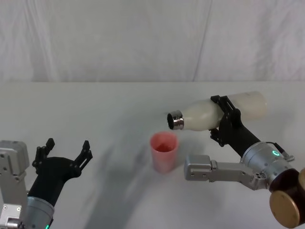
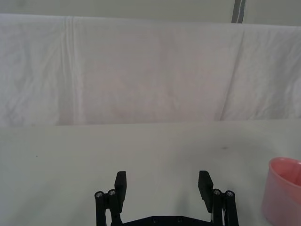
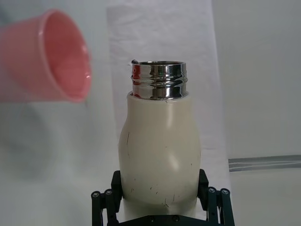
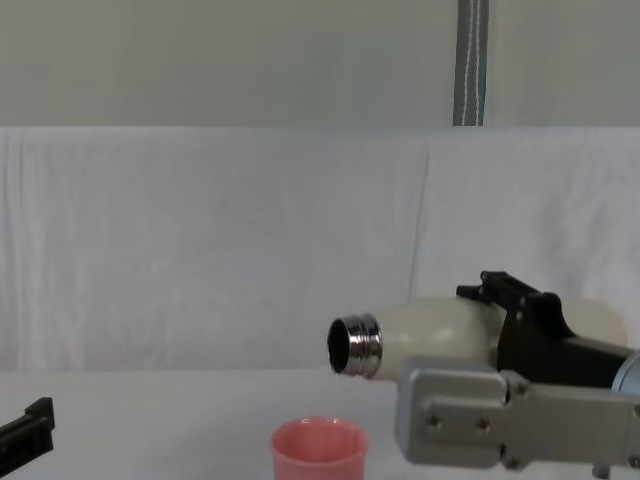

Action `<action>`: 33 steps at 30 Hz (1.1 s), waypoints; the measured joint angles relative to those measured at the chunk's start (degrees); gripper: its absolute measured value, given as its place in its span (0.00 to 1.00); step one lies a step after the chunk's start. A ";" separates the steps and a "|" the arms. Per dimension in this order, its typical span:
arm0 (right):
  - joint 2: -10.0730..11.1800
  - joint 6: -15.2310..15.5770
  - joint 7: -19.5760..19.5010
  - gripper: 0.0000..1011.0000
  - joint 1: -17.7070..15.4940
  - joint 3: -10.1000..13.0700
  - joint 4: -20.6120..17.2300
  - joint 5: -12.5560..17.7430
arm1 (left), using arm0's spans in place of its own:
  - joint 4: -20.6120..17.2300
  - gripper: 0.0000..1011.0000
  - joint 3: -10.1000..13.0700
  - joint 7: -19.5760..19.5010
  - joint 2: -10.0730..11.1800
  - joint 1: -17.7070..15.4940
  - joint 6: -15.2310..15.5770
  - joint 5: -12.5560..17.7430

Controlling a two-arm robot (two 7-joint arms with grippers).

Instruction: Grasp the thermos with one hand and pour water into the cup lid.

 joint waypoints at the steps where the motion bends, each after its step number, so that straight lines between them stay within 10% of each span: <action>1: -0.02 -0.02 0.06 0.94 -0.06 0.11 -0.25 0.21 | 0.00 0.99 0.00 0.00 0.00 0.00 0.00 0.00; 33: -3.89 -6.15 2.86 0.94 -4.16 9.71 -5.16 21.05 | 0.00 0.99 0.00 0.00 0.00 0.00 0.00 0.00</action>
